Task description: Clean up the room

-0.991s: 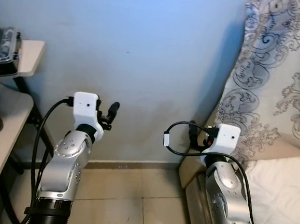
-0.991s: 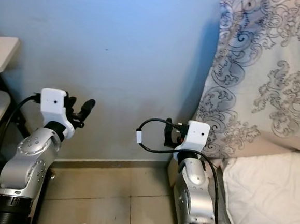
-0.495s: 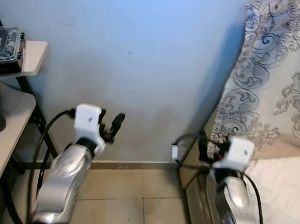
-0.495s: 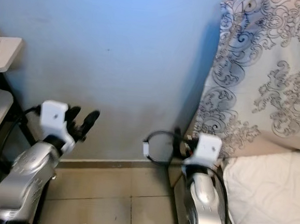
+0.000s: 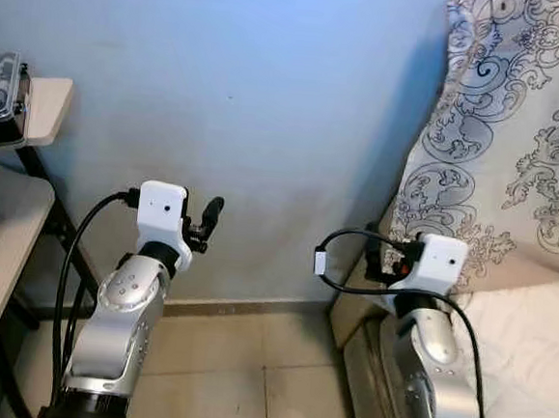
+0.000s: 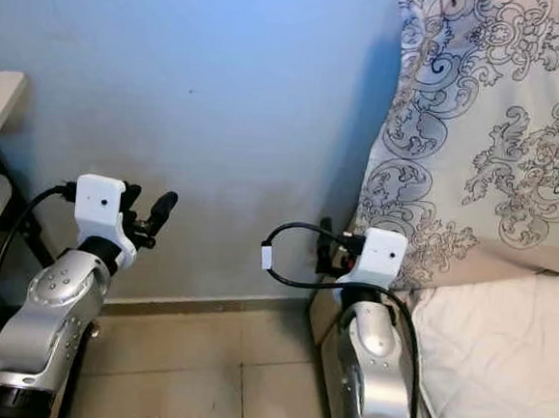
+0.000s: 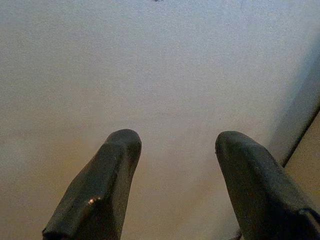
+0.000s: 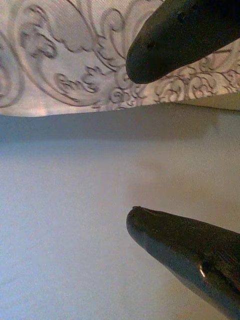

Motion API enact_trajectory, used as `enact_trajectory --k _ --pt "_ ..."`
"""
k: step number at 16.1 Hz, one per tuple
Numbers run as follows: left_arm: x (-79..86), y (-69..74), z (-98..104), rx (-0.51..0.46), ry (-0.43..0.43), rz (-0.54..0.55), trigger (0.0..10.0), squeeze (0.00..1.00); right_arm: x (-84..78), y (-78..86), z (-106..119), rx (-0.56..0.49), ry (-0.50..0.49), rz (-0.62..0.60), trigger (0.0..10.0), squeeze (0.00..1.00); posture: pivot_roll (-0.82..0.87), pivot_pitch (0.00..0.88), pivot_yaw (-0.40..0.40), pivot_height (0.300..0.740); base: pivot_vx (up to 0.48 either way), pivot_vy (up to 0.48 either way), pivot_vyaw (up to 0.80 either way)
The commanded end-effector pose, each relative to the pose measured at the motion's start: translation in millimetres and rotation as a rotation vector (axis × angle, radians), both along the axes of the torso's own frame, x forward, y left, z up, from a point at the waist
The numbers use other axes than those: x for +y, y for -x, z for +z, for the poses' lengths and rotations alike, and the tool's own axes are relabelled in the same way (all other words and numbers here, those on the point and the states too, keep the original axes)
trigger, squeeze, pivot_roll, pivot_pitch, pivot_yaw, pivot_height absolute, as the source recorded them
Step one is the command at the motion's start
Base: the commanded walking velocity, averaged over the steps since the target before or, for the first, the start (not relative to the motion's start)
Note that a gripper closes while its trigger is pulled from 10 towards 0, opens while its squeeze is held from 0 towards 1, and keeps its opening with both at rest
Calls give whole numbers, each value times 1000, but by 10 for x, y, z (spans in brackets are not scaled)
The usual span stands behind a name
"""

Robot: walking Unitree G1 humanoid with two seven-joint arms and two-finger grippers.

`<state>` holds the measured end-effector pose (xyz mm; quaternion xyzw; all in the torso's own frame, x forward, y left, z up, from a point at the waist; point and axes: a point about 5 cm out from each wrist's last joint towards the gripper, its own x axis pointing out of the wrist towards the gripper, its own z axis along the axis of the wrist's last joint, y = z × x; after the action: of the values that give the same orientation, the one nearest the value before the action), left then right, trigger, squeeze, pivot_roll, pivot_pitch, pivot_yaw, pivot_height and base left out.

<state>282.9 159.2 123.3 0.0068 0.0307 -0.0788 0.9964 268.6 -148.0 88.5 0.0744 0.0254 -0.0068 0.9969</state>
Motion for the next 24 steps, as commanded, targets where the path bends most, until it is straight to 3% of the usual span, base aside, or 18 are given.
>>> enact_trajectory --k 1,24 --pt "-40 -30 16 -12 -13 -4 10000 0 24 -13 -20 20 0 2 10000 0 5 0 -32 740 -364 0 0" --pt "-184 -116 -2 -35 -82 -60 10000 0 118 64 -204 78 44 41 10000 0 -13 0 -10 740 -363 0 0"
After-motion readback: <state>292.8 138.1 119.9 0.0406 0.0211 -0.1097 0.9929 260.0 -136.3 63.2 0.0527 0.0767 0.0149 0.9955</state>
